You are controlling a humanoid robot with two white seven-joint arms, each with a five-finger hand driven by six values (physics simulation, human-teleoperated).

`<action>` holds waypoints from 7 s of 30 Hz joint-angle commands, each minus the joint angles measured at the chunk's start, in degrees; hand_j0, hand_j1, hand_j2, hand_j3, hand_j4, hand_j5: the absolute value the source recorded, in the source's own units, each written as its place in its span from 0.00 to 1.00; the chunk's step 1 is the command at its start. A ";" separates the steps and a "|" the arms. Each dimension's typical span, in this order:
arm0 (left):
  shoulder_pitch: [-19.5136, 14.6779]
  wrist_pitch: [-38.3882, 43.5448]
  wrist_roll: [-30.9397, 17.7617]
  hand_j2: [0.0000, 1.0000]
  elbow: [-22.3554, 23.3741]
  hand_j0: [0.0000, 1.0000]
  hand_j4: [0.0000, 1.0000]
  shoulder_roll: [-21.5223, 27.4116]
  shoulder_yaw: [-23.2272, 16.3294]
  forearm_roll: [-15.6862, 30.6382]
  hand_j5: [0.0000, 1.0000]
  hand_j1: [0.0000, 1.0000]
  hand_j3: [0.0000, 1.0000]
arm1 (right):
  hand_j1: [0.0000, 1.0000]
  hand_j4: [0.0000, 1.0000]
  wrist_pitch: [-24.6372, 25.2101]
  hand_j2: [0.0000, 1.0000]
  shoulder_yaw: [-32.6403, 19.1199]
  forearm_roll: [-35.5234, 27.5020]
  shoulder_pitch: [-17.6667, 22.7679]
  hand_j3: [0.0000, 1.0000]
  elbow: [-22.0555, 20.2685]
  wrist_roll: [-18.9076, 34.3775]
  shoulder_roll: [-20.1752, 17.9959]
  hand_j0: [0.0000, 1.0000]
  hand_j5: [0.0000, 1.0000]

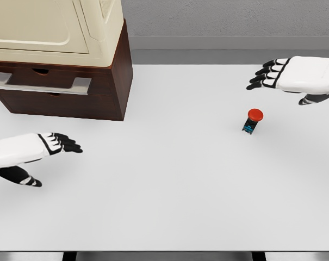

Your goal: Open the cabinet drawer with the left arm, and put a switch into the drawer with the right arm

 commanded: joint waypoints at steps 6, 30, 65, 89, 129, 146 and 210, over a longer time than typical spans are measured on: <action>-1.14 0.14 0.16 1.00 -0.30 1.00 1.00 0.57 -1.94 2.85 1.00 1.00 1.00 | 1.00 1.00 0.15 1.00 0.94 -0.83 -0.17 1.00 0.03 -0.03 -0.12 1.00 1.00; -24.96 18.44 -5.75 1.00 -0.30 1.00 1.00 9.27 -10.04 34.85 1.00 1.00 1.00 | 1.00 1.00 0.15 1.00 10.96 0.93 -4.22 1.00 9.97 -0.03 7.62 1.00 1.00; -24.79 28.81 -5.75 1.00 4.71 1.00 1.00 7.34 -11.45 18.24 1.00 1.00 1.00 | 1.00 1.00 0.15 1.00 14.22 9.37 -4.22 1.00 17.35 -0.03 13.42 1.00 1.00; -25.05 28.72 -5.75 1.00 9.01 1.00 1.00 2.06 -12.06 11.56 1.00 1.00 1.00 | 1.00 1.00 0.15 1.00 14.04 10.77 -4.22 1.00 20.34 -0.03 15.44 1.00 1.00; -24.78 15.01 -5.75 1.00 3.12 1.00 1.00 12.17 -18.48 14.63 1.00 1.00 1.00 | 1.00 1.00 0.15 1.00 13.95 12.27 -4.48 1.00 21.48 -0.03 15.61 1.00 1.00; -24.79 8.77 -5.75 1.00 2.95 1.00 1.00 17.09 -20.67 19.12 1.00 1.00 1.00 | 0.80 0.80 0.15 0.80 14.04 12.18 -4.48 0.80 21.48 -0.03 15.61 0.80 0.80; -28.83 2.97 -5.75 1.00 5.32 1.00 1.00 26.94 -19.27 42.67 1.00 1.00 1.00 | 0.49 0.49 0.15 0.49 14.04 11.74 -4.13 0.49 21.04 -0.03 15.26 0.49 0.49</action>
